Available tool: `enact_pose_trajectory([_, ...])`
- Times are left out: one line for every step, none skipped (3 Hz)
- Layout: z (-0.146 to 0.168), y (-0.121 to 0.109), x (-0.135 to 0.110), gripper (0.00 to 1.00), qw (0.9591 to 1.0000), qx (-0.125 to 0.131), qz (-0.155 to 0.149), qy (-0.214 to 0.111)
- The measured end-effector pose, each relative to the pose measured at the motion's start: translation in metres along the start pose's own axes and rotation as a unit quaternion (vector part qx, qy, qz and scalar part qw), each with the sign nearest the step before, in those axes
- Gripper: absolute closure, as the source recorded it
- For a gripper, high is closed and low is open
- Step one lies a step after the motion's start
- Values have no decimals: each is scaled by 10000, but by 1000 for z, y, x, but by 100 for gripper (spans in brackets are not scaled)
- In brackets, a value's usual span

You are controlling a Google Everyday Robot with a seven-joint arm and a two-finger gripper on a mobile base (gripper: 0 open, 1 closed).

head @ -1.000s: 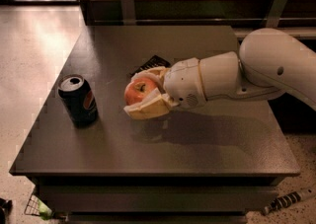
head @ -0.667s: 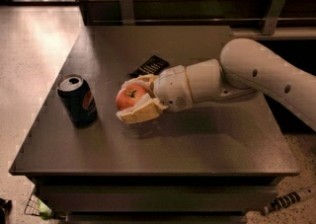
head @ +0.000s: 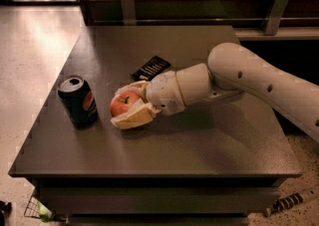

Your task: Move apple near pepsi can

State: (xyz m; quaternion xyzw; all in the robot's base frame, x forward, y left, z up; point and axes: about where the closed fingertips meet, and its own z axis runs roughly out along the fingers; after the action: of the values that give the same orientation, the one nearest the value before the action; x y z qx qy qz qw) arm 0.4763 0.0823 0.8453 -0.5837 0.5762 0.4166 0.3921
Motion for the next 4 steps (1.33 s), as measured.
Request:
enact_pose_trajectory([3, 1, -1, 88, 10000, -29, -28, 27])
enact_pose_trajectory([5, 2, -2, 64, 10000, -49, -40, 30])
enact_pose_trajectory([7, 3, -3, 41, 10000, -66, -49, 33])
enact_pose_trajectory([8, 4, -4, 18, 9999, -83, -59, 36])
